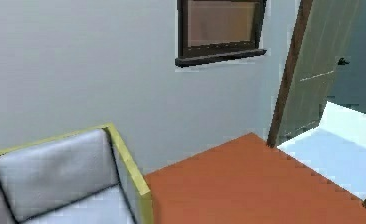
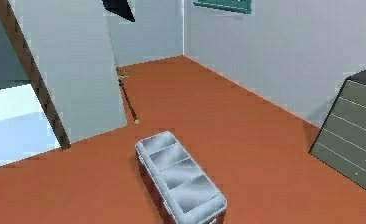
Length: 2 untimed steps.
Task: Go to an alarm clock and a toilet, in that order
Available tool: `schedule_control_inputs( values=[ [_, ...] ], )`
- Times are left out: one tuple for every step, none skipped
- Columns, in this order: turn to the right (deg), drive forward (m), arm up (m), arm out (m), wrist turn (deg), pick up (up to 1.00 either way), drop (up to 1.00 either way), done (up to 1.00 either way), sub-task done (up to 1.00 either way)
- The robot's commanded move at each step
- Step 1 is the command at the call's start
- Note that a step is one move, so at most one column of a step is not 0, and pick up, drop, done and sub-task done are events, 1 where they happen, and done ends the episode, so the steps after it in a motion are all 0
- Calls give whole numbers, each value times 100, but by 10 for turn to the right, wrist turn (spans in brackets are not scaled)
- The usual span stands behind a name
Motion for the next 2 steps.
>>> schedule_control_inputs(
  values=[
    [0, 20, 0, 0, 0, 0, 0, 0, 0],
    [390, 0, 0, 0, 0, 0, 0, 0, 0]
  ],
)
